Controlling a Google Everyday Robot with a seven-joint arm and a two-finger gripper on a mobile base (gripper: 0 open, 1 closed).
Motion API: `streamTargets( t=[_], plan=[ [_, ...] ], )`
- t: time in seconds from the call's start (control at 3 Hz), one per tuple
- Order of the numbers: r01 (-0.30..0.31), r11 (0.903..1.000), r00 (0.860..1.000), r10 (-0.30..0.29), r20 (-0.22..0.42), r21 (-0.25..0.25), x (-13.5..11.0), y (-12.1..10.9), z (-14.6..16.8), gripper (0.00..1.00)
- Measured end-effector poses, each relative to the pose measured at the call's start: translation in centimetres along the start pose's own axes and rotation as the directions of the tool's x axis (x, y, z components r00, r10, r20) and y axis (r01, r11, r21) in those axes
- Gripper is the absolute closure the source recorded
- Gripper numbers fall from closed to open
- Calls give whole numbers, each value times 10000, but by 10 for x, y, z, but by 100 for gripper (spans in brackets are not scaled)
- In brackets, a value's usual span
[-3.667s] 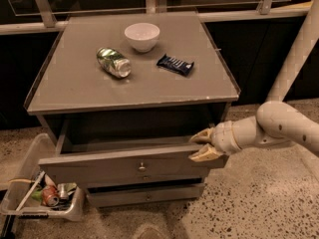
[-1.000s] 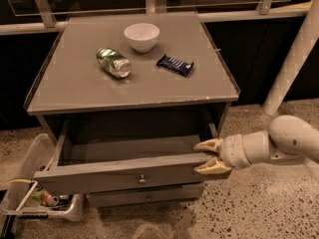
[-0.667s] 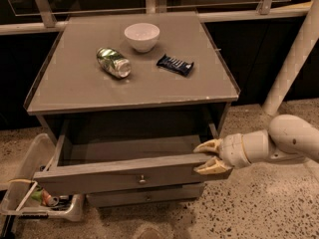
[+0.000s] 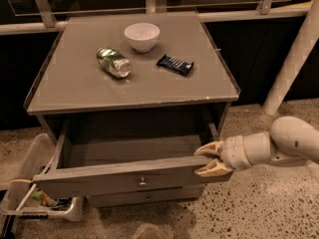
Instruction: Open top drawer
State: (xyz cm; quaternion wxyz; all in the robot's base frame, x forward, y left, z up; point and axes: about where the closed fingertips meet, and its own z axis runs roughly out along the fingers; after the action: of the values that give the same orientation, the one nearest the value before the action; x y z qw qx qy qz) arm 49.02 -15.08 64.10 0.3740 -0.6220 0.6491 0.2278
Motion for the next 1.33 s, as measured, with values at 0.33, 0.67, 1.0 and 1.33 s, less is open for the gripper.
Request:
streamTargets(
  t=[0.33, 0.67, 1.0, 1.33],
  plan=[
    [0, 10000, 10000, 0, 0, -1, 0, 0, 0, 82],
    [0, 10000, 10000, 0, 1, -1, 0, 0, 0, 59],
    [0, 10000, 10000, 0, 1, -2, 0, 0, 0, 36],
    [30, 9999, 9999, -28, 106, -162, 0, -2, -1, 12]
  ],
)
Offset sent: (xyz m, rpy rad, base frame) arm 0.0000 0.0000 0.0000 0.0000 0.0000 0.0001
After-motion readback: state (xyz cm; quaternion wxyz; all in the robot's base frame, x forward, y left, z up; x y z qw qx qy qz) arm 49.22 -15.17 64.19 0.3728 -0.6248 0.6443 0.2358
